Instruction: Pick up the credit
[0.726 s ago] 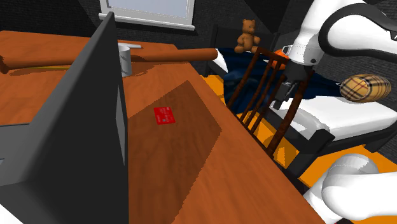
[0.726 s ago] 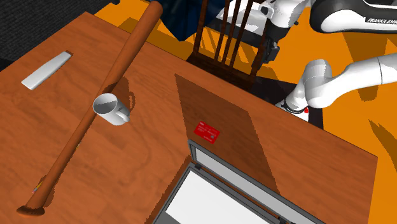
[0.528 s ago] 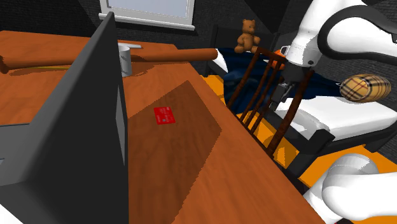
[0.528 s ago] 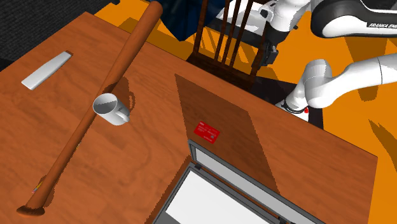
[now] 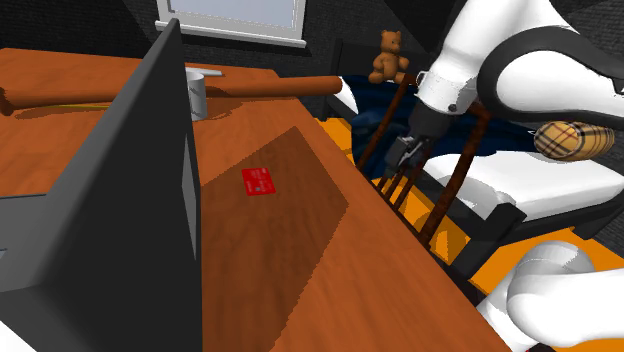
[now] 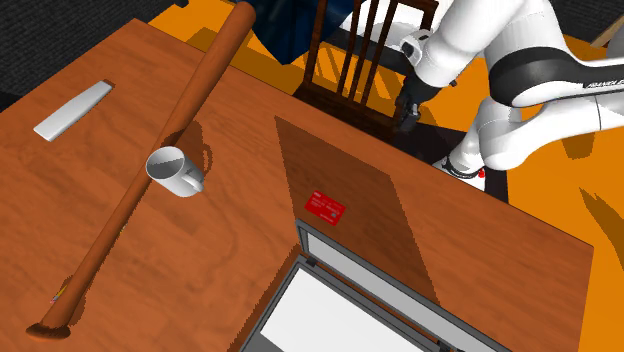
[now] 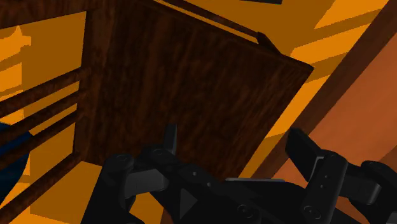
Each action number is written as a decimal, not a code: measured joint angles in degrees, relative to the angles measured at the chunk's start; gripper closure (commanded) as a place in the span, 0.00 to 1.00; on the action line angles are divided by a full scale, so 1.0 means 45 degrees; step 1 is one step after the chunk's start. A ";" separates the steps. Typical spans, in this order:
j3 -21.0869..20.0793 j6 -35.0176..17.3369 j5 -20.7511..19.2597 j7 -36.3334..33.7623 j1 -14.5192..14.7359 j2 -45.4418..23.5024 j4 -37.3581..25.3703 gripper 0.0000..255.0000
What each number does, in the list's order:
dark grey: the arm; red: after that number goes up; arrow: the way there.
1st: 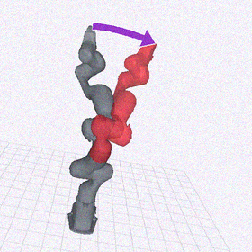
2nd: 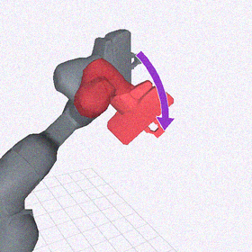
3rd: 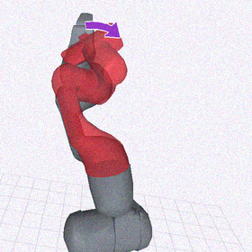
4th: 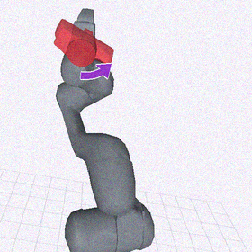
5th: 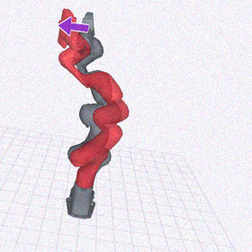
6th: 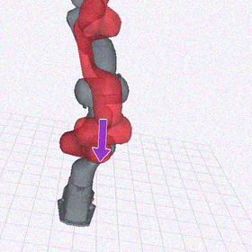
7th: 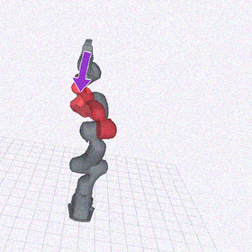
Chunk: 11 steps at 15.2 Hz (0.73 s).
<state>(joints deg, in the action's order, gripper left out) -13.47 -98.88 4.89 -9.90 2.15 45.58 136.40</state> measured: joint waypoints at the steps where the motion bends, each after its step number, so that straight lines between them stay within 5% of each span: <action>1: -0.0301 -0.0241 0.0082 -0.0394 -0.0020 -0.0116 -0.0112 0.00; 11: -0.4073 -0.3023 -0.0088 -0.4939 -0.0978 -0.2451 -0.1907 0.00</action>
<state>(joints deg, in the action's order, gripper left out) -31.80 -112.48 4.49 -32.13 -2.25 34.55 127.82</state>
